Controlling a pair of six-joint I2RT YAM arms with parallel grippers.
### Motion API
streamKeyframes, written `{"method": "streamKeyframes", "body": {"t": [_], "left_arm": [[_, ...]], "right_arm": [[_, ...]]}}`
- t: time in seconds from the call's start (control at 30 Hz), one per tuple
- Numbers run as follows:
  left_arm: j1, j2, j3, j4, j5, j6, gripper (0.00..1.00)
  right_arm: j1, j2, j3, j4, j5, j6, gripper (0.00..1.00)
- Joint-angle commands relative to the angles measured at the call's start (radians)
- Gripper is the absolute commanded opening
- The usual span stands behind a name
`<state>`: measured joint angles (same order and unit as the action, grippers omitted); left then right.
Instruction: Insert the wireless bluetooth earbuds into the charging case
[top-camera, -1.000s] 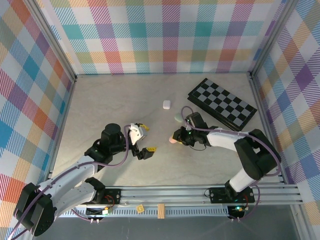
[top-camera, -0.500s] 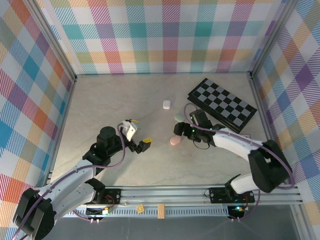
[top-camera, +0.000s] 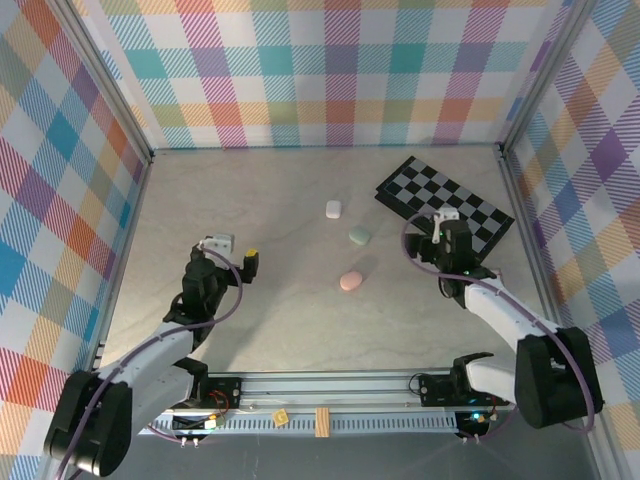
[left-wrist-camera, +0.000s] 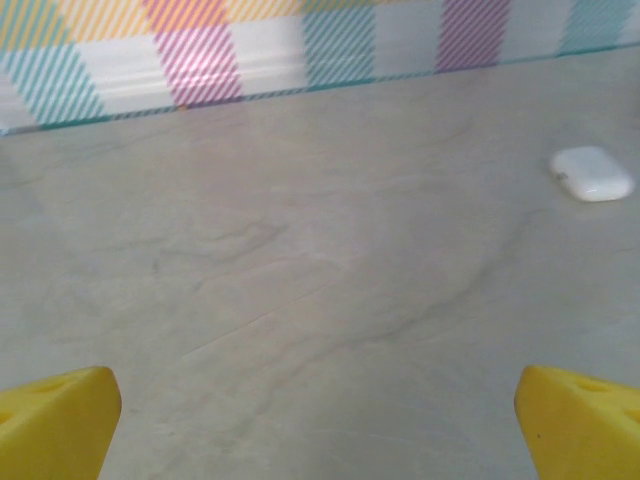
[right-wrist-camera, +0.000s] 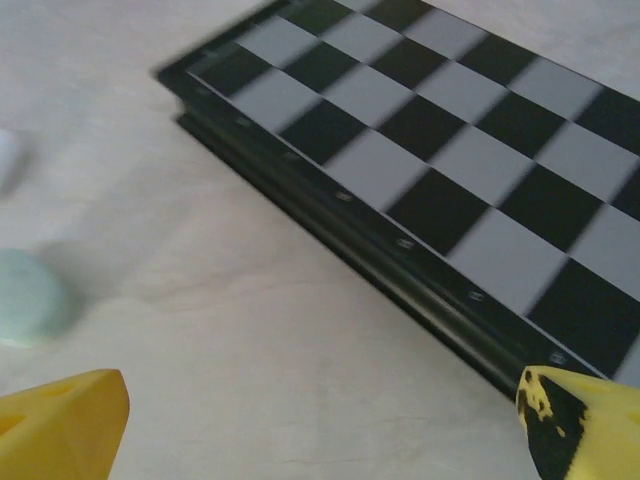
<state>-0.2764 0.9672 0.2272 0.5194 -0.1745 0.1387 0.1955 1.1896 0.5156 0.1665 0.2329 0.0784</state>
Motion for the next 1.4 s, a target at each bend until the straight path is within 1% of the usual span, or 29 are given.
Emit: {"method": "streamKeyframes", "body": {"t": [0.0,0.13,0.2,0.27,0.33,0.43,0.5,0.57,0.6,0.63,0.73,1.37], "left_arm": [[0.046,0.082,-0.026,0.16,-0.027,-0.026,1.0],[0.082,0.245,-0.012,0.306,0.006,-0.012,1.0],[0.091,0.293,0.014,0.321,0.011,0.0,1.0],[0.106,0.344,0.041,0.337,0.006,-0.009,1.0],[0.133,0.4,0.058,0.384,0.039,-0.036,1.0],[0.159,0.506,0.105,0.403,0.073,-0.051,1.0],[0.168,0.554,0.132,0.392,0.086,-0.055,1.0],[0.184,0.606,0.142,0.42,0.109,-0.065,1.0],[0.192,0.616,0.147,0.422,0.122,-0.066,1.0],[0.2,0.602,0.167,0.357,0.138,-0.072,1.0],[0.221,0.611,0.195,0.317,0.159,-0.097,1.0],[0.229,0.614,0.194,0.323,0.166,-0.1,1.0]], "right_arm": [[-0.074,0.065,-0.068,0.292,-0.103,-0.071,0.99],[-0.137,0.19,-0.088,0.475,-0.164,-0.076,0.99],[-0.157,0.245,-0.087,0.548,-0.181,-0.076,0.99],[-0.184,0.295,-0.078,0.577,-0.229,-0.061,0.99],[-0.198,0.343,-0.087,0.632,-0.261,-0.059,0.99],[-0.198,0.341,-0.092,0.632,-0.271,-0.063,0.99],[-0.197,0.342,-0.091,0.631,-0.271,-0.062,0.99],[-0.198,0.343,-0.091,0.631,-0.27,-0.063,0.99],[-0.198,0.343,-0.091,0.633,-0.27,-0.064,0.99],[-0.199,0.342,-0.091,0.631,-0.27,-0.063,0.99],[-0.198,0.343,-0.091,0.631,-0.27,-0.064,0.99],[-0.196,0.343,-0.089,0.629,-0.265,-0.066,0.99]]}}
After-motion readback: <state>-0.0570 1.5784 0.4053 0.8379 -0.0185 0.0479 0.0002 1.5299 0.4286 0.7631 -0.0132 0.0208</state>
